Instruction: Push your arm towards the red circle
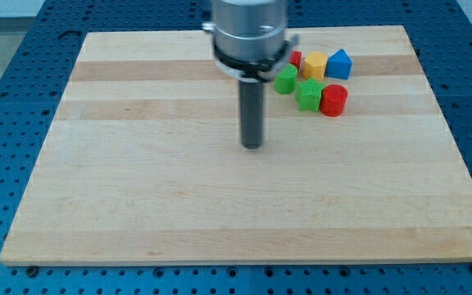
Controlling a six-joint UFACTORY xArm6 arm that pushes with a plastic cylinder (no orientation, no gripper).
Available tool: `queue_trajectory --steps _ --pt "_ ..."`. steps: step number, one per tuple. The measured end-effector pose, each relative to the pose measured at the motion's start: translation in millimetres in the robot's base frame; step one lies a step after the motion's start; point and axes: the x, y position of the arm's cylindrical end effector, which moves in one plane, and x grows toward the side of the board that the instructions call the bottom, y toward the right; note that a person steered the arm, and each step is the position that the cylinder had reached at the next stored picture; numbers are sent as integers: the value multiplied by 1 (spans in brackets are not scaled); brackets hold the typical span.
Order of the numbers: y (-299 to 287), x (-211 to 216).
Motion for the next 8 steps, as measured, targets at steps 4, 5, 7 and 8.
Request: queue_trajectory --steps 4,5,7,8 --pt "256 -71" --pt "260 -97" --pt "201 -99" --pt "165 -99"
